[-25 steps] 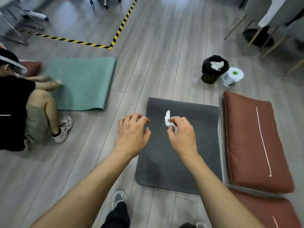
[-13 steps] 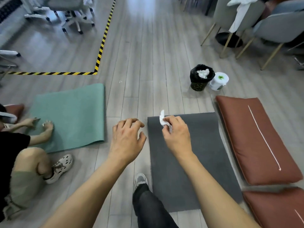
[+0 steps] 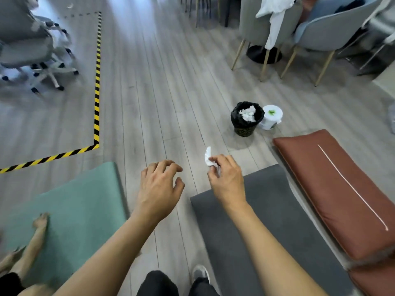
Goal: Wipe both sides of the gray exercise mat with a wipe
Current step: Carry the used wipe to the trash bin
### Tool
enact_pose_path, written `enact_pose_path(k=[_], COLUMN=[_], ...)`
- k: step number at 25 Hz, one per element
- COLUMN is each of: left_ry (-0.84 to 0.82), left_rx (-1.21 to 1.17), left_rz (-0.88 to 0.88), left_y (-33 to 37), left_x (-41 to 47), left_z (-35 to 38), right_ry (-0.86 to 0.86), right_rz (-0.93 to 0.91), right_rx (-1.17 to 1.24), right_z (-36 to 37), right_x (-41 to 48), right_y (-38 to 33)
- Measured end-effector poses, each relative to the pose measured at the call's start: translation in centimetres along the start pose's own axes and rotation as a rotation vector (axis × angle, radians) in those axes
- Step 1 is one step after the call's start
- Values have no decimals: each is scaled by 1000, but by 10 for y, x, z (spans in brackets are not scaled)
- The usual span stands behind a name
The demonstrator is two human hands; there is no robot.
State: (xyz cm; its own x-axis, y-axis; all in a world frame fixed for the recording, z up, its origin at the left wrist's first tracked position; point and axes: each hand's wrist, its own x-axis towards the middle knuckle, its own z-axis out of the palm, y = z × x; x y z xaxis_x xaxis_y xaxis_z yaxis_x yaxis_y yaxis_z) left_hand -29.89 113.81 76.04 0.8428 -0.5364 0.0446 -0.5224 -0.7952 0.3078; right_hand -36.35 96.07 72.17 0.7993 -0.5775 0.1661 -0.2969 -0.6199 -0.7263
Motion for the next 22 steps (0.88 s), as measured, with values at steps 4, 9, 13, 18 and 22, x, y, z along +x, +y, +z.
enact_pose_path(k=[4,9,13,18,22], left_ry=[-32,-83,-153,-251,-315], left_rx=[-15,-32,-27,-22,17], left_rz=[102,290,474,656,739], left_y=[-14,-37,-40,-1,39], left_x=[102,243,356,464,554], left_z=[1,5,12,39,85], right_ry=[93,225,351,482,507], right_rz=[76,211,350,501,597], right_rx=[-55,-103,-116,-151,-145], right_z=[18,53,67,68,70], right_x=[83,181,253,321,387], right_y=[1,6,10,43,103])
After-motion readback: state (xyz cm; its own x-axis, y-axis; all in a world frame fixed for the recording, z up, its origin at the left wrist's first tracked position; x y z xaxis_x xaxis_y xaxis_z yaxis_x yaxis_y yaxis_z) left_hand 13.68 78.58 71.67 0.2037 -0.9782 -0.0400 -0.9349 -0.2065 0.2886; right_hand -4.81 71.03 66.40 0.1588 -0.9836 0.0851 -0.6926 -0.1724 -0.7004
